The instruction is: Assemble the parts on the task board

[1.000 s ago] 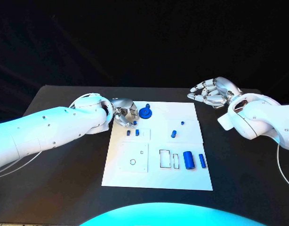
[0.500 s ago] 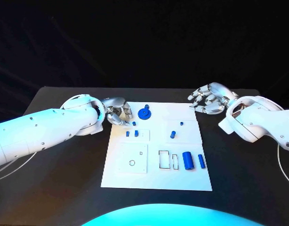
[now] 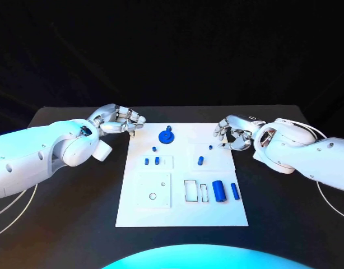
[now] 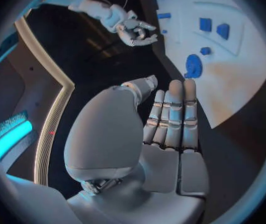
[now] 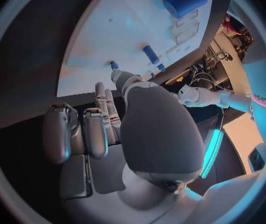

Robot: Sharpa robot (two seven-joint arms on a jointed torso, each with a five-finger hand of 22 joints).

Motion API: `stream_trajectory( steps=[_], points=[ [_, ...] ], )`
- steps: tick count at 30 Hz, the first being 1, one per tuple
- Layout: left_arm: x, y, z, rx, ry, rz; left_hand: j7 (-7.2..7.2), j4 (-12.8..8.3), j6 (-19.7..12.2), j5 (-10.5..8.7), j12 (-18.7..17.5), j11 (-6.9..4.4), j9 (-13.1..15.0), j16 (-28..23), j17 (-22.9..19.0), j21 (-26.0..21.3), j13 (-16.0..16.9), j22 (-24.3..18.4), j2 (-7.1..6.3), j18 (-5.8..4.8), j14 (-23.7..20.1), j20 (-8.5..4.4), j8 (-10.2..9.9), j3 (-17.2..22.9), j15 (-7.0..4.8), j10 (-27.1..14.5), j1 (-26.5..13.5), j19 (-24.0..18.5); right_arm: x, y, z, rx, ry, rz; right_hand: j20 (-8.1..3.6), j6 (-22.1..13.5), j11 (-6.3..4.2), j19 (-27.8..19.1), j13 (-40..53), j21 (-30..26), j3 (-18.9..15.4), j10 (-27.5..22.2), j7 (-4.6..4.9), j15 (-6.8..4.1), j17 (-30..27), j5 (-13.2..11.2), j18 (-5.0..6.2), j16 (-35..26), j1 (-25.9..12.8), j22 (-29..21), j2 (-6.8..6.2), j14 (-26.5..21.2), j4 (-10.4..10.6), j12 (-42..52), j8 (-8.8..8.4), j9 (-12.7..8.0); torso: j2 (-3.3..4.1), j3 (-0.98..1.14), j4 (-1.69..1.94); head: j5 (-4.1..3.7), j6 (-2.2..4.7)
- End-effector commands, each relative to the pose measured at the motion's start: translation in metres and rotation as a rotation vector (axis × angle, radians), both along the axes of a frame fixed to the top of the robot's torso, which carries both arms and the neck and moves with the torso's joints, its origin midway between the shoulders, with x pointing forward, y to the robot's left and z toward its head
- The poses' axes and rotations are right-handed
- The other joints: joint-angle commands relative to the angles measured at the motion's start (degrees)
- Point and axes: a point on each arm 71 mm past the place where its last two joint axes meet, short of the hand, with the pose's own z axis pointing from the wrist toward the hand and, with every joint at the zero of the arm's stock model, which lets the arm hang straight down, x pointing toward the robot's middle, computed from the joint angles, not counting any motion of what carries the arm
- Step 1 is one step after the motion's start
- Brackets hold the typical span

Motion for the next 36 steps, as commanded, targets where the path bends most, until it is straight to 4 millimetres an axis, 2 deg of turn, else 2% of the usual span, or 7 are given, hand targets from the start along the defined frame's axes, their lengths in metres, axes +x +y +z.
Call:
stream_trajectory(
  steps=[1,7,18,20,21,28,36],
  points=[
    [0.000,0.003,0.007,-0.269,0.046,0.089,0.56,-0.4,0.2,0.29,0.3,-0.06,0.1,-0.4,-0.1,-0.4,-0.1,-0.1,0.33,0.87,-0.4,-0.12,0.1,0.0,0.00,0.4,-0.2,-0.3,-0.001,0.007,-0.006,-0.126,-0.029,0.045,0.58,0.0,-0.03,1.5,-0.6,0.3,0.2,0.7,0.48,0.37,0.3,0.4,0.58,0.2,-0.5,8.6,-0.29,2.4,-0.4,-0.3,-0.31,-0.1,0.01,0.00,0.00,-0.11,-0.07],
    [-0.004,0.001,0.010,-0.307,0.049,0.087,0.54,-0.6,0.4,0.31,0.5,-0.13,0.1,-0.7,-0.4,-0.6,-0.2,-0.2,0.46,0.88,-0.4,-0.19,0.2,0.2,-0.06,1.1,-0.4,-0.2,-0.001,0.015,-0.013,-0.160,-0.055,0.055,0.14,0.8,-0.67,1.8,-1.9,0.7,1.2,2.5,-0.35,-0.02,0.5,1.5,0.50,0.4,-1.2,8.8,-0.18,2.6,-0.6,-0.6,-0.25,0.0,-0.02,-0.15,0.07,-0.41,-0.22],
    [-0.009,-0.006,0.013,-0.333,0.056,0.057,0.47,-1.5,0.8,0.42,0.7,-0.26,0.2,-1.2,-0.7,-0.5,-0.4,-0.2,0.48,0.90,-0.3,-0.41,0.4,0.6,-0.25,1.9,0.0,-0.1,-0.001,0.029,-0.023,-0.165,-0.052,0.071,-0.10,1.8,-0.92,2.1,-3.1,1.2,2.3,3.6,-0.61,-0.27,0.4,1.6,0.36,0.3,-2.0,9.1,0.23,2.7,-0.7,-1.1,-0.03,0.2,0.01,0.00,0.05,-0.62,-0.39],
    [-0.008,-0.006,0.012,-0.331,0.056,0.055,0.50,-1.6,0.8,0.41,0.6,-0.25,0.2,-1.3,-0.7,-0.5,-0.5,-0.2,0.42,0.89,-0.3,-0.44,0.4,0.7,-0.27,2.0,0.0,-0.1,-0.002,0.031,-0.025,-0.163,-0.050,0.073,-0.19,2.3,-1.02,2.2,-3.7,1.3,3.2,4.3,-0.75,-0.39,0.5,0.9,0.34,0.3,-2.1,9.2,0.55,2.8,-1.0,-1.3,0.10,0.4,0.02,0.01,0.04,-0.58,-0.39],
    [-0.008,-0.006,0.012,-0.330,0.056,0.054,0.53,-1.8,0.7,0.40,0.6,-0.24,0.2,-1.4,-0.8,-0.5,-0.5,-0.2,0.37,0.89,-0.3,-0.46,0.3,0.7,-0.27,2.0,0.0,-0.1,-0.002,0.032,-0.026,-0.162,-0.049,0.075,-0.26,2.5,-1.04,2.2,-4.3,1.2,4.2,4.6,-0.77,-0.45,0.4,-0.6,0.34,0.3,-2.2,9.2,0.81,2.8,-1.3,-1.7,0.06,0.5,0.00,0.01,0.06,-0.57,-0.42],
    [-0.008,-0.008,0.012,-0.325,0.060,0.050,0.58,-2.0,0.7,0.42,0.5,-0.21,0.2,-1.6,-0.9,-0.4,-0.6,-0.1,0.52,0.87,-0.3,-0.49,0.3,0.9,-0.27,2.0,0.1,-0.1,-0.003,0.035,-0.030,-0.165,-0.038,0.081,-0.37,3.9,-1.35,2.5,-5.2,2.0,6.2,6.1,-1.08,-0.64,0.2,-0.7,0.17,0.2,-2.5,9.6,1.33,2.8,-2.3,-1.9,0.72,1.1,-0.01,0.05,-0.01,-0.30,-0.64],
    [-0.008,-0.011,0.012,-0.327,0.066,0.039,0.59,-2.0,0.7,0.43,0.5,-0.20,0.2,-1.6,-0.9,-0.4,-0.7,-0.1,0.59,0.87,-0.3,-0.50,0.3,1.0,-0.27,2.0,0.1,-0.1,-0.003,0.037,-0.036,-0.210,-0.014,0.086,-0.89,6.6,-2.31,3.6,-6.1,5.0,9.5,9.4,-1.88,-1.51,2.3,-2.2,-0.49,1.4,-2.4,11.2,3.36,3.3,-5.0,-2.2,2.17,2.5,-0.01,0.08,-0.05,-0.37,-0.80]
  ],
)
